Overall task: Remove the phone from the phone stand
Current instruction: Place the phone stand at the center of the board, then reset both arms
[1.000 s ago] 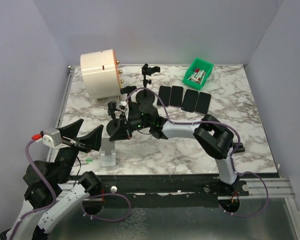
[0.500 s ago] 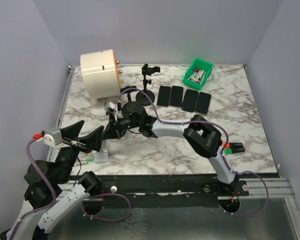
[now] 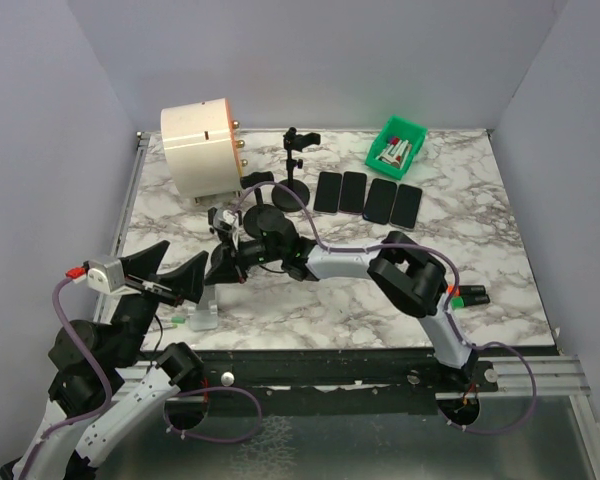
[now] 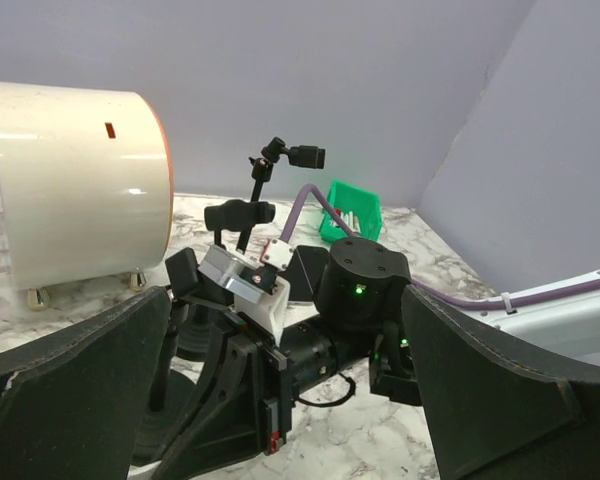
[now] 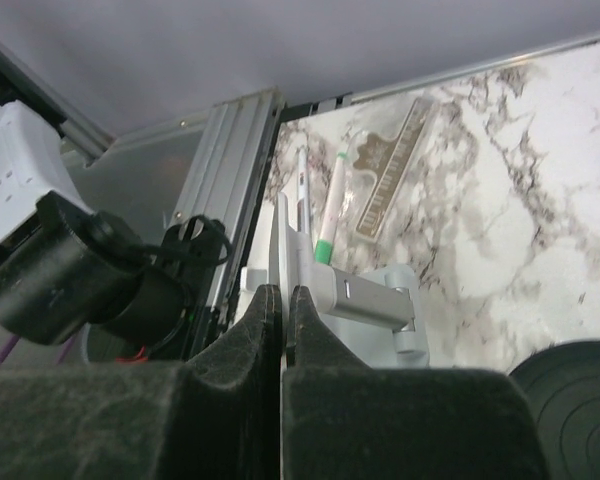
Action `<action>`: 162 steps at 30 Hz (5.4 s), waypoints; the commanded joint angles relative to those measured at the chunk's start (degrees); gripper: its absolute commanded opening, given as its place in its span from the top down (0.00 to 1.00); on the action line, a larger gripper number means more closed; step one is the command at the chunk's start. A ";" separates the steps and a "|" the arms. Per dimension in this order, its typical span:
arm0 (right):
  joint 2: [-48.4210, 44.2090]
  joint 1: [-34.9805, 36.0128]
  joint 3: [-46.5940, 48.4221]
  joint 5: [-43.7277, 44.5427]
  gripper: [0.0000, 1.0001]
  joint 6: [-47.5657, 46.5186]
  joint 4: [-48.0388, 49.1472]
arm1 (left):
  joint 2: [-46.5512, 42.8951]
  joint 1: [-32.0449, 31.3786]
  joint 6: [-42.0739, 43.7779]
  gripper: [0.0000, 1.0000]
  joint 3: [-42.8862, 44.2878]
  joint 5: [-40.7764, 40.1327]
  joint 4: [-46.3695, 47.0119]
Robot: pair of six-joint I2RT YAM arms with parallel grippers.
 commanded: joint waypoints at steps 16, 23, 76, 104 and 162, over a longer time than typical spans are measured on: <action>-21.99 0.49 -21.18 4.77 1.00 -1.57 0.64 | 3.97 0.02 7.24 0.01 1.23 9.95 -7.48; -37.76 -0.18 -29.52 6.14 1.00 -10.01 -11.80 | 7.53 -0.02 15.38 0.01 4.81 31.89 -10.71; -68.59 -0.17 -38.38 14.61 0.88 -15.37 -28.65 | 32.67 -6.31 15.58 1.00 -0.21 47.21 1.63; -86.09 -0.21 -46.89 52.61 0.00 -5.04 -32.40 | 47.62 -6.22 -5.11 1.00 -10.93 2.70 34.15; -83.25 -0.16 -35.82 86.13 0.00 6.79 -47.78 | 54.12 -5.69 -30.59 0.01 20.75 -20.49 -11.44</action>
